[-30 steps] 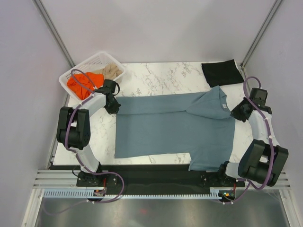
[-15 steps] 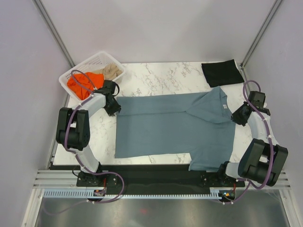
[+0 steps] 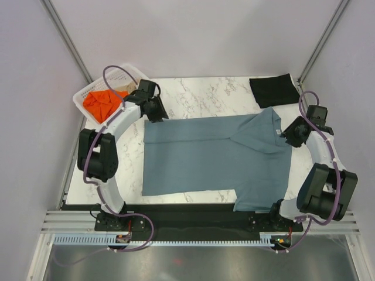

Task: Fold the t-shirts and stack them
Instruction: Fold the tshirt

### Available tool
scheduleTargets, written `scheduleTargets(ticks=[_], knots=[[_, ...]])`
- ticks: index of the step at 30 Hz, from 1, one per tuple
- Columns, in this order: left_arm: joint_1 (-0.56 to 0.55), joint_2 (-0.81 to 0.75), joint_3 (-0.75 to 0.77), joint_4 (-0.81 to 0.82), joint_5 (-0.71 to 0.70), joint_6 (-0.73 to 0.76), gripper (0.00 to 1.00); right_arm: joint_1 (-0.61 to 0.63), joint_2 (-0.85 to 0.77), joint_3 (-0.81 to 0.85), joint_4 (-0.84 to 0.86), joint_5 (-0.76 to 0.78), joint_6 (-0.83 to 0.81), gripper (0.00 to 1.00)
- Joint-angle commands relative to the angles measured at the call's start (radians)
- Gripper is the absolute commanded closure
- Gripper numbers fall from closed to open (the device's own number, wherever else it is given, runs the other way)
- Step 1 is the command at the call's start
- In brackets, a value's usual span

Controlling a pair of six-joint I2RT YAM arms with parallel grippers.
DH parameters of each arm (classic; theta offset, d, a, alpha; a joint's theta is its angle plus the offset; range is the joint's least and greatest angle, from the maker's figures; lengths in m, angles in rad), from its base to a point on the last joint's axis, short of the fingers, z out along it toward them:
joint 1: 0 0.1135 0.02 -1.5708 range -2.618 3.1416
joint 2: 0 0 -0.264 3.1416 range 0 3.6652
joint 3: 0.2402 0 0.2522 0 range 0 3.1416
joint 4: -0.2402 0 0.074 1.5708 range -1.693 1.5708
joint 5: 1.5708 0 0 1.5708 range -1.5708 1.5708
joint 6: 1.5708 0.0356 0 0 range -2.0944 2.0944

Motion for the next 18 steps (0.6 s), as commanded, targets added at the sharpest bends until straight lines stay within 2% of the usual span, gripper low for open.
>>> scheduleTargets(ticks=[1,5,10,18], knots=[[-0.028,0.088,0.107,0.05,0.188,0.098,0.6,0.003,0.063,0.02,0.02,0.026,0.031,0.55],[-0.028,0.166,0.146,0.122,0.282,0.089,0.6,0.003,0.091,-0.014,0.035,0.077,0.102,0.5],[-0.031,0.246,0.109,0.226,0.342,0.031,0.59,0.003,0.068,-0.06,0.025,0.143,0.187,0.47],[-0.033,0.32,0.088,0.249,0.296,0.035,0.58,0.004,0.067,-0.12,0.038,0.183,0.405,0.45]])
